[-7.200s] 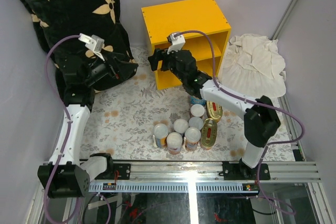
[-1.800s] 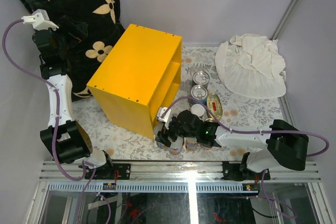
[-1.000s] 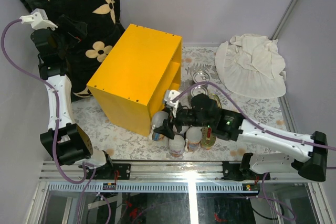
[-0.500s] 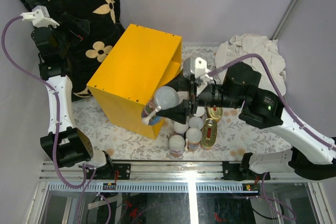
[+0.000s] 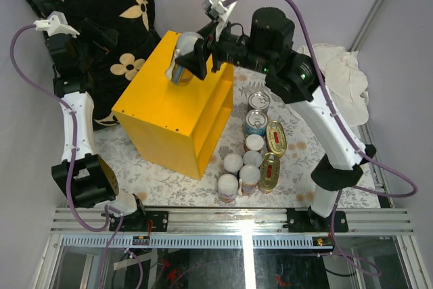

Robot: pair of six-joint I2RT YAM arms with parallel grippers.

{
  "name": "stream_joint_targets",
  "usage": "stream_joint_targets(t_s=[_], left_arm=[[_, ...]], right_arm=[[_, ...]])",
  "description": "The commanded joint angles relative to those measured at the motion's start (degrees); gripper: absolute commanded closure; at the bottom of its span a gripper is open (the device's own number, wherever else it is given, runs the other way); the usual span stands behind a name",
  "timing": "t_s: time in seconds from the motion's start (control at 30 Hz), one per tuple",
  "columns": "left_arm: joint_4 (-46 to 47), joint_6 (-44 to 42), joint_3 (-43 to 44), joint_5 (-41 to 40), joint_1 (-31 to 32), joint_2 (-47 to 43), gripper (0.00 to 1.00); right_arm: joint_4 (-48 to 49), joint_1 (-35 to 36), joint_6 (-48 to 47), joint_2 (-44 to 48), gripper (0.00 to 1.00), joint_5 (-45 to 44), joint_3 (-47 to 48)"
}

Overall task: Place and organize the canned foods onto the counter
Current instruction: Place the canned food on the counter.

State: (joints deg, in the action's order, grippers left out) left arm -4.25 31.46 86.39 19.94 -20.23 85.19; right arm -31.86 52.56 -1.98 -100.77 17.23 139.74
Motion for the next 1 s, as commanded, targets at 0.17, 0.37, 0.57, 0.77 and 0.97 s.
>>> stream_joint_targets(t_s=[0.17,0.37,0.57,0.77,0.97], left_arm=[[-0.47,-3.61,-5.46,-6.53,0.69,-3.45,0.0],[1.02,-3.64,-11.16,-10.78,2.11,-3.76,0.0],[2.0,-4.57,-14.89,-15.31,5.1,-5.61,0.0],[2.06,-4.57,-14.14,-15.26,5.37,-4.98,0.0],[1.7,-4.82,-14.1,-15.49,5.6,-4.32,0.0]], right_arm=[[7.16,-8.21,4.67,-5.23,1.0,8.65,5.4],[8.02,-10.56,5.6,-8.48,1.0,10.44,6.16],[8.26,-11.14,5.61,-11.04,0.76,10.12,6.18],[11.02,-11.42,5.75,-12.19,0.08,11.38,6.12],[12.54,-12.5,7.29,-14.1,0.01,12.74,7.37]])
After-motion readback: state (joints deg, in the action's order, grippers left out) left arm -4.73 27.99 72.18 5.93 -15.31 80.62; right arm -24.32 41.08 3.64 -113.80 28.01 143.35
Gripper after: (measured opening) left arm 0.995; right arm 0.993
